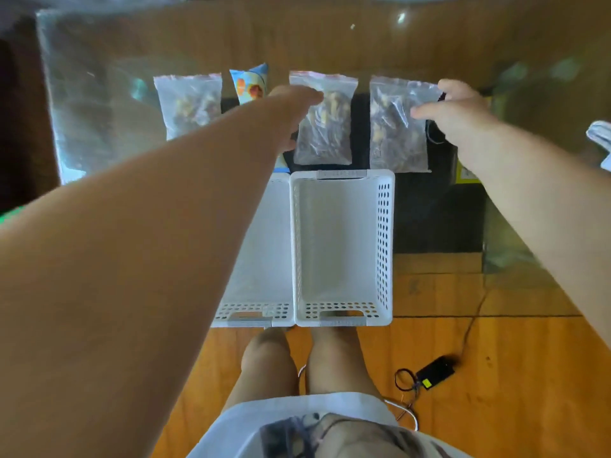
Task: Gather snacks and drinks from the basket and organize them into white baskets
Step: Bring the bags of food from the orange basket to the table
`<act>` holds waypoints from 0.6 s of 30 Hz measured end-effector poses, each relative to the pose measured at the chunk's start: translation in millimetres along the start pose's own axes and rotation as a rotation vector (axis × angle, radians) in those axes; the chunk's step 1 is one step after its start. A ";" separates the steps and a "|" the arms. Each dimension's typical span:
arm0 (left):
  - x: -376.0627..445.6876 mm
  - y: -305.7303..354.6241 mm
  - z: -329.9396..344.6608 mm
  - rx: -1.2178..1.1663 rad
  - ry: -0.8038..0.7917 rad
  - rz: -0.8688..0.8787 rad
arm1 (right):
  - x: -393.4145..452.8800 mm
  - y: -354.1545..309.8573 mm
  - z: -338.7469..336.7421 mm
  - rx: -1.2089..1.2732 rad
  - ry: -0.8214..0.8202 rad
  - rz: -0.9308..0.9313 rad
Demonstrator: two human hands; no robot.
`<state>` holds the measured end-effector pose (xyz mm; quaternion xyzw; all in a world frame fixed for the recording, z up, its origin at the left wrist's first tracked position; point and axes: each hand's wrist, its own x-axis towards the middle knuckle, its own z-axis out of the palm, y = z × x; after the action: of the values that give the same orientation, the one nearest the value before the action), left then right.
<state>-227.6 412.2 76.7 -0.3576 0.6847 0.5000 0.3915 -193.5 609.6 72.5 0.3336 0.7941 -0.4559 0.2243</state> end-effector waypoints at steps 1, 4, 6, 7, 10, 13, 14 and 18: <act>-5.4 -2.6 -2.9 0.018 -0.009 0.036 | -10.4 -3.4 -0.2 0.038 -0.020 0.012; -32.5 -27.1 -12.4 0.035 -0.077 0.011 | -47.4 -6.8 1.8 0.120 -0.114 0.039; -49.8 -50.7 -21.1 0.025 -0.131 0.014 | -71.9 -4.3 7.8 0.160 -0.172 0.019; -58.5 -63.7 -24.9 0.005 -0.138 0.003 | -84.5 -1.3 12.0 0.168 -0.181 0.011; -95.5 -114.8 -51.8 -0.087 -0.131 -0.035 | -129.1 11.9 34.2 0.143 -0.179 -0.004; -134.5 -188.8 -87.2 -0.206 -0.113 -0.083 | -182.2 32.8 61.8 0.097 -0.175 0.034; -149.4 -218.2 -101.3 -0.256 -0.092 -0.096 | -203.0 40.8 73.1 0.077 -0.176 0.039; -214.4 -349.5 -162.5 -0.477 0.042 -0.138 | -292.7 67.9 126.3 -0.001 -0.174 0.050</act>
<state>145.1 191.1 158.4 -0.4962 0.5294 0.6118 0.3150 61.0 428.6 165.7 0.3122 0.7633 -0.4770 0.3039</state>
